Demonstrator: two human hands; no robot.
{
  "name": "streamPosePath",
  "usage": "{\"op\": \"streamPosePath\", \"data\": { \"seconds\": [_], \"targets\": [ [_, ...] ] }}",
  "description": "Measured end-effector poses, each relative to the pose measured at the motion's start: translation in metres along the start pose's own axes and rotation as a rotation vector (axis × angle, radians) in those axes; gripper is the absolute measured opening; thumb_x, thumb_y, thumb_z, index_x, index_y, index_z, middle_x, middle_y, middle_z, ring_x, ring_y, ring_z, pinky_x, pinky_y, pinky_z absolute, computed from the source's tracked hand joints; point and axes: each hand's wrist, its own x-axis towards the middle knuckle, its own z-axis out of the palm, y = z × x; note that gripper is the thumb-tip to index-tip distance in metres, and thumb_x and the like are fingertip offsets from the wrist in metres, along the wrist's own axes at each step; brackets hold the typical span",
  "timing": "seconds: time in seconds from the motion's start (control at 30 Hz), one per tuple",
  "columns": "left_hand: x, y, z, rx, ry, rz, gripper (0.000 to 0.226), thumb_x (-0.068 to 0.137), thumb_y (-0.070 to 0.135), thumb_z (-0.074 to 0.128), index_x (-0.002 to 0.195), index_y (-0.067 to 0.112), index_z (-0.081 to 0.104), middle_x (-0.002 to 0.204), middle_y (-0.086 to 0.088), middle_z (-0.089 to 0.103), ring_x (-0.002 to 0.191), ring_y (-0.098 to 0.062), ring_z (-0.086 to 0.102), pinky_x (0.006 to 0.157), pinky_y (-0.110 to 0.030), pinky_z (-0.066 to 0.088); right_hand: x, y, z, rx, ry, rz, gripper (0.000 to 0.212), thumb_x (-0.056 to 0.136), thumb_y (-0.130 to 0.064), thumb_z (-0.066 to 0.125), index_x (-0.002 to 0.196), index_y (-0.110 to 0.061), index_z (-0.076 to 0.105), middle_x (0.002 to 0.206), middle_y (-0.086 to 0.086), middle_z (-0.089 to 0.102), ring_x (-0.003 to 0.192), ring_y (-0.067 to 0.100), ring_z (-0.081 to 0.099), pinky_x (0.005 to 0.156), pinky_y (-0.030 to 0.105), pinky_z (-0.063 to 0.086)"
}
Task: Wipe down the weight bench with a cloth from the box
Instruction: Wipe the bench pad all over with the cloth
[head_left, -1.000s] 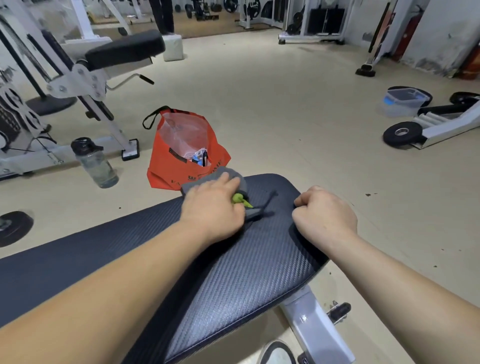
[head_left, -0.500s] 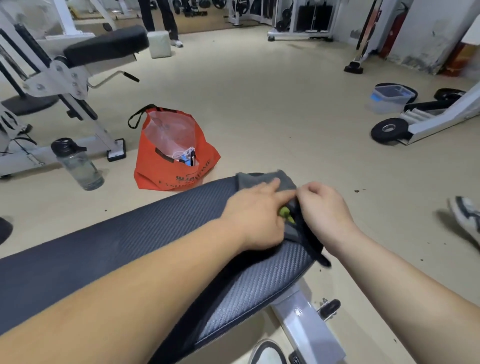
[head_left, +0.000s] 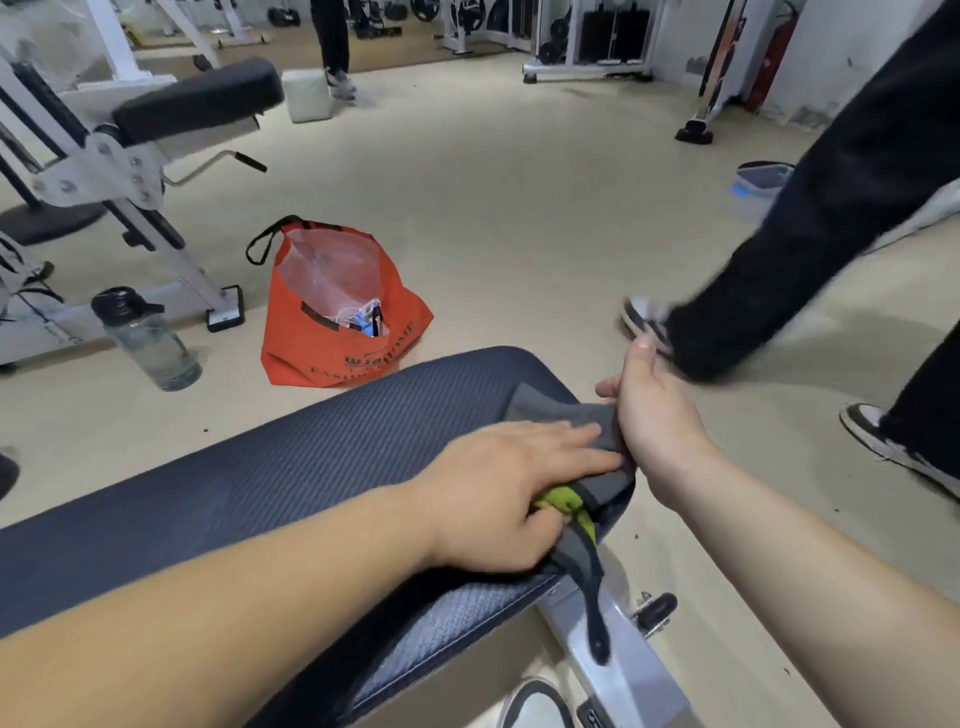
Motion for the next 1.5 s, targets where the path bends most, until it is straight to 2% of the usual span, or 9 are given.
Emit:
{"op": "streamPosePath", "data": {
  "seconds": [0.07, 0.27, 0.47, 0.67, 0.9, 1.1, 1.23, 1.37, 1.5],
  "targets": [
    [0.007, -0.025, -0.01, 0.014, -0.088, 0.012, 0.071, 0.084, 0.028, 0.056, 0.152, 0.039, 0.042, 0.165, 0.007, 0.036, 0.15, -0.009, 0.036, 0.124, -0.029, 0.027, -0.002, 0.0, 0.0, -0.024, -0.015, -0.005, 0.08, 0.102, -0.062, 0.015, 0.088, -0.011, 0.075, 0.101, 0.012, 0.074, 0.106, 0.036, 0.065, 0.105, 0.049, 0.048],
    [0.047, -0.041, -0.011, 0.159, 0.2, -0.651, 0.065, 0.094, 0.03, 0.05, 0.157, 0.031, 0.033, 0.168, -0.003, 0.029, 0.151, -0.024, 0.034, 0.122, -0.037, 0.029, 0.001, 0.003, 0.004, -0.053, -0.013, -0.038, 0.075, 0.097, -0.064, 0.014, 0.079, -0.012, 0.065, 0.099, 0.019, 0.075, 0.103, 0.04, 0.067, 0.102, 0.053, 0.049],
    [0.007, -0.017, -0.005, 0.004, 0.027, -0.056, 0.067, 0.088, 0.029, 0.058, 0.153, 0.037, 0.043, 0.164, 0.008, 0.038, 0.149, -0.007, 0.036, 0.123, -0.023, 0.025, 0.008, 0.008, 0.006, -0.085, -0.001, -0.071, 0.073, 0.104, -0.055, 0.02, 0.089, -0.004, 0.07, 0.109, 0.023, 0.073, 0.108, 0.038, 0.065, 0.102, 0.046, 0.049],
    [0.024, -0.051, -0.008, 0.164, 0.286, -0.675, 0.062, 0.093, 0.029, 0.055, 0.154, 0.027, 0.041, 0.163, -0.004, 0.039, 0.148, -0.024, 0.04, 0.12, -0.037, 0.033, 0.004, 0.009, 0.005, -0.107, -0.046, -0.078, 0.073, 0.107, -0.053, 0.021, 0.095, -0.001, 0.072, 0.101, 0.018, 0.074, 0.102, 0.036, 0.064, 0.099, 0.046, 0.049],
    [-0.01, -0.01, 0.002, -0.042, 0.004, 0.059, 0.064, 0.088, 0.03, 0.059, 0.15, 0.036, 0.047, 0.162, 0.008, 0.041, 0.147, -0.008, 0.04, 0.123, -0.026, 0.028, 0.005, 0.01, 0.003, -0.058, -0.038, -0.079, 0.075, 0.107, -0.051, 0.024, 0.1, 0.008, 0.07, 0.1, 0.022, 0.075, 0.099, 0.039, 0.066, 0.096, 0.046, 0.051],
    [0.023, -0.04, -0.005, 0.152, 0.278, -0.675, 0.057, 0.093, 0.028, 0.055, 0.149, 0.026, 0.046, 0.157, -0.005, 0.046, 0.141, -0.026, 0.046, 0.114, -0.04, 0.04, 0.003, 0.011, 0.006, -0.081, -0.071, -0.109, 0.071, 0.106, -0.052, 0.025, 0.086, 0.001, 0.069, 0.09, 0.013, 0.072, 0.091, 0.034, 0.063, 0.086, 0.042, 0.047],
    [0.017, 0.019, 0.025, 0.133, 0.326, -0.365, 0.061, 0.083, 0.024, 0.058, 0.144, 0.027, 0.053, 0.155, -0.003, 0.05, 0.139, -0.026, 0.05, 0.115, -0.04, 0.041, 0.005, 0.011, 0.008, -0.081, -0.055, -0.136, 0.07, 0.103, -0.056, 0.026, 0.075, -0.004, 0.065, 0.088, 0.017, 0.071, 0.093, 0.039, 0.066, 0.09, 0.046, 0.052],
    [-0.015, 0.008, 0.01, -0.013, 0.042, 0.046, 0.07, 0.082, 0.021, 0.058, 0.15, 0.034, 0.048, 0.161, 0.006, 0.043, 0.146, -0.011, 0.041, 0.122, -0.028, 0.03, 0.004, 0.011, 0.004, -0.049, -0.068, -0.09, 0.079, 0.102, -0.058, 0.027, 0.098, 0.01, 0.067, 0.099, 0.027, 0.073, 0.097, 0.045, 0.067, 0.094, 0.054, 0.054],
    [-0.009, -0.048, -0.01, 0.037, 0.178, -0.354, 0.064, 0.09, 0.027, 0.057, 0.153, 0.031, 0.044, 0.162, 0.001, 0.041, 0.149, -0.015, 0.038, 0.122, -0.034, 0.031, 0.001, 0.011, 0.004, -0.067, -0.085, -0.095, 0.079, 0.101, -0.06, 0.027, 0.099, 0.009, 0.066, 0.102, 0.025, 0.074, 0.101, 0.042, 0.067, 0.097, 0.052, 0.053]
  ]
}}
